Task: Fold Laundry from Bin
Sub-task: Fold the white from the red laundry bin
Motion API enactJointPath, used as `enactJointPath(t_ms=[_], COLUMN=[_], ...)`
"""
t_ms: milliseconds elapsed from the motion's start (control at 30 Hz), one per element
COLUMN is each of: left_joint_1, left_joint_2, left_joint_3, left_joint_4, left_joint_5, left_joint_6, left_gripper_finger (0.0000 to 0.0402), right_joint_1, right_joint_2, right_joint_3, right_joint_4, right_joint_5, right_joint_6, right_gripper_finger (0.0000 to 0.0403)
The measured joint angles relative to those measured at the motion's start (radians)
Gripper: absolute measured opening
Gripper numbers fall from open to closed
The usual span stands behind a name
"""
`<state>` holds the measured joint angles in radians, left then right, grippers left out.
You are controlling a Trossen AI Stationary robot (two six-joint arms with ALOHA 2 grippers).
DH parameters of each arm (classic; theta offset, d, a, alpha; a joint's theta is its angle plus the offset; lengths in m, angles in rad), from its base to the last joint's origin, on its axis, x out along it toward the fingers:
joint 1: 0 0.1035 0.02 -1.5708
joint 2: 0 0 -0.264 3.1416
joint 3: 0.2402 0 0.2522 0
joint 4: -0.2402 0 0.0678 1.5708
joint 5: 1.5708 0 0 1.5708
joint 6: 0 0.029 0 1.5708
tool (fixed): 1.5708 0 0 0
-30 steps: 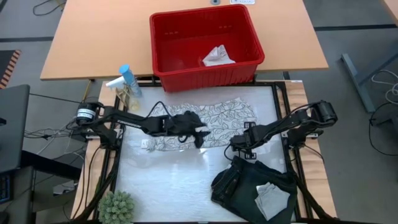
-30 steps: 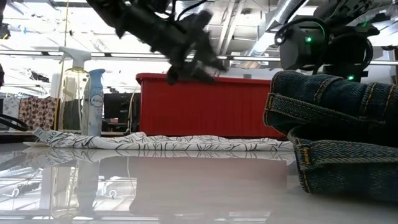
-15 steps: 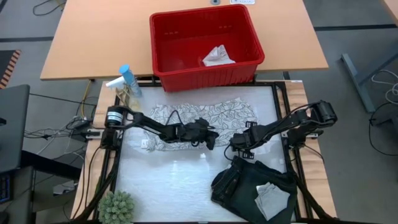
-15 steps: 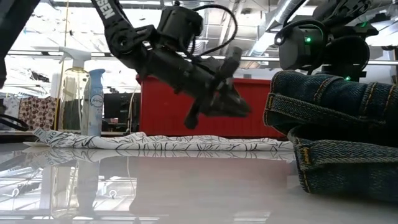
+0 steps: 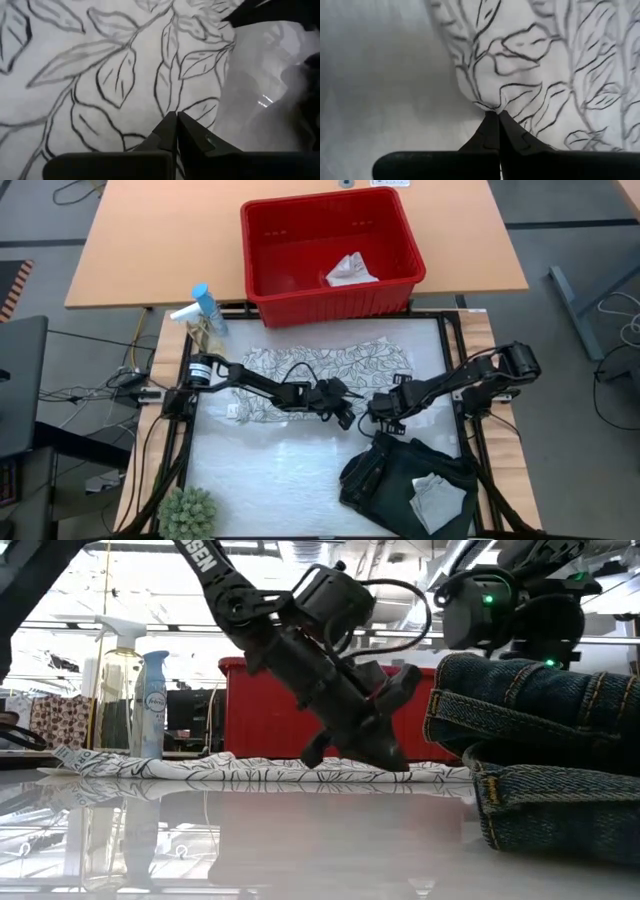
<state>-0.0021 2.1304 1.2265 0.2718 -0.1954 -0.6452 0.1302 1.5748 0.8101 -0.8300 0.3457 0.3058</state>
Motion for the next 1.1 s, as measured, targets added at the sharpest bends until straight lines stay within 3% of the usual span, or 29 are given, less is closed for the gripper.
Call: enactJointPath(t_ms=[333,600,767,1000,1100], left_joint_1=[-0.005,-0.004,0.015,0.014,-0.011], left_joint_2=[-0.001,-0.004,-0.119,-0.294,-0.311], left_joint_3=[-0.002,-0.002,-0.003,-0.006,-0.052], left_joint_4=[-0.037,-0.031,-0.083,-0.323,-0.344], left_joint_5=[0.005,0.008,0.091,0.046,0.053], left_joint_6=[0.033,0.026,0.079,0.086,0.082], left_gripper_finger=[0.0002,0.0002,0.0,0.0,0.0], right_joint_1=[-0.034,-0.061,-0.061,-0.061,-0.062], right_joint_2=[-0.069,-0.084,-0.084,-0.085,-0.085], right_joint_3=[0.073,0.139,0.14,0.14,0.14], right_joint_4=[-0.018,0.086,0.148,0.176,0.237], right_joint_5=[0.076,0.076,0.087,0.12,0.133], right_joint_6=[-0.053,-0.082,-0.078,-0.086,-0.102], right_gripper_finger=[0.0014,0.0014,0.0014,0.0014,0.0014])
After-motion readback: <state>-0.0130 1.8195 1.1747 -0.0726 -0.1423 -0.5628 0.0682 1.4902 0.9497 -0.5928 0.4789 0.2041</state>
